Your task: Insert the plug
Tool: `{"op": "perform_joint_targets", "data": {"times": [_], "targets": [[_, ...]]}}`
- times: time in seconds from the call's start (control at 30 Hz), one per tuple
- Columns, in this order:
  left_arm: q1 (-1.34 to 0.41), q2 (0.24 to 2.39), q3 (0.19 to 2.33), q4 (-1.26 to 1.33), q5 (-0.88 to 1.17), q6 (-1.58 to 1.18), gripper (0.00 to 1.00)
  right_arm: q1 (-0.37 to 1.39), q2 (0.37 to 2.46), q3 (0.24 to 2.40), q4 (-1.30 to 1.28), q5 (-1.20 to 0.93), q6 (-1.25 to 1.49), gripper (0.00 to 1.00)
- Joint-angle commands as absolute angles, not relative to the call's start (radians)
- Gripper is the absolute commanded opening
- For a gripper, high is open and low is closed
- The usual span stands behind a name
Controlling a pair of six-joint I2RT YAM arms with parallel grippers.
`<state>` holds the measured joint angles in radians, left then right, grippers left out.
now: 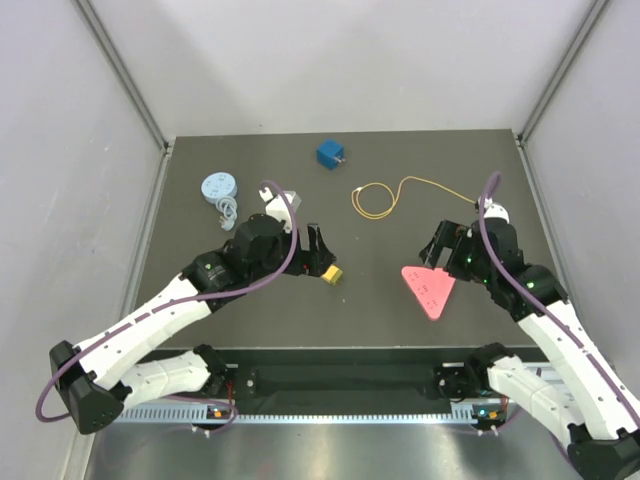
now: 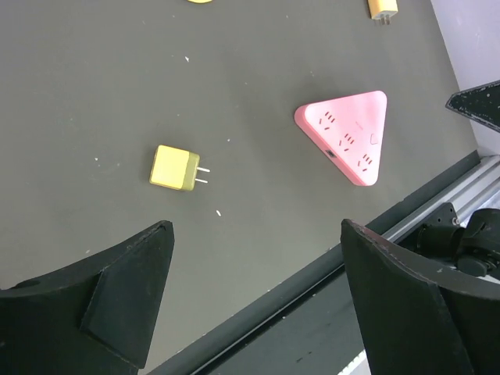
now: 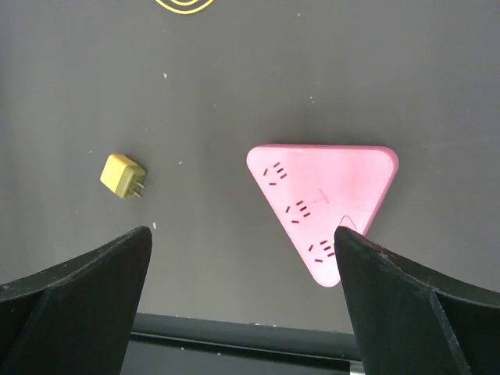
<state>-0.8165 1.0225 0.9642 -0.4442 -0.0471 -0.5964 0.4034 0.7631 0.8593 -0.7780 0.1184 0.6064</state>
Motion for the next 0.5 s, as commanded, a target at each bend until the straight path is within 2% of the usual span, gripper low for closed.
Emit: {"op": "perform_joint_targets", "data": {"times": [0.0, 0.17, 0.33, 0.47], "targets": [[-0.819, 1.002, 0.971, -0.410, -0.080, -0.563, 0.92, 0.399, 0.779, 0.916, -0.769, 0.170, 0.626, 1.00], [-0.819, 0.997, 0.968, -0.414, -0.106, -0.532, 0.92, 0.397, 0.840, 0.934, -0.761, 0.259, 0.617, 1.00], [-0.819, 0.996, 0.950, -0.420, -0.133, -0.509, 0.92, 0.384, 0.995, 0.991, -0.762, 0.440, 0.491, 1.00], [-0.818, 0.988, 0.954, -0.446, -0.170, -0.485, 0.92, 0.283, 1.152, 1.069, -0.773, 0.512, 0.388, 1.00]]}}
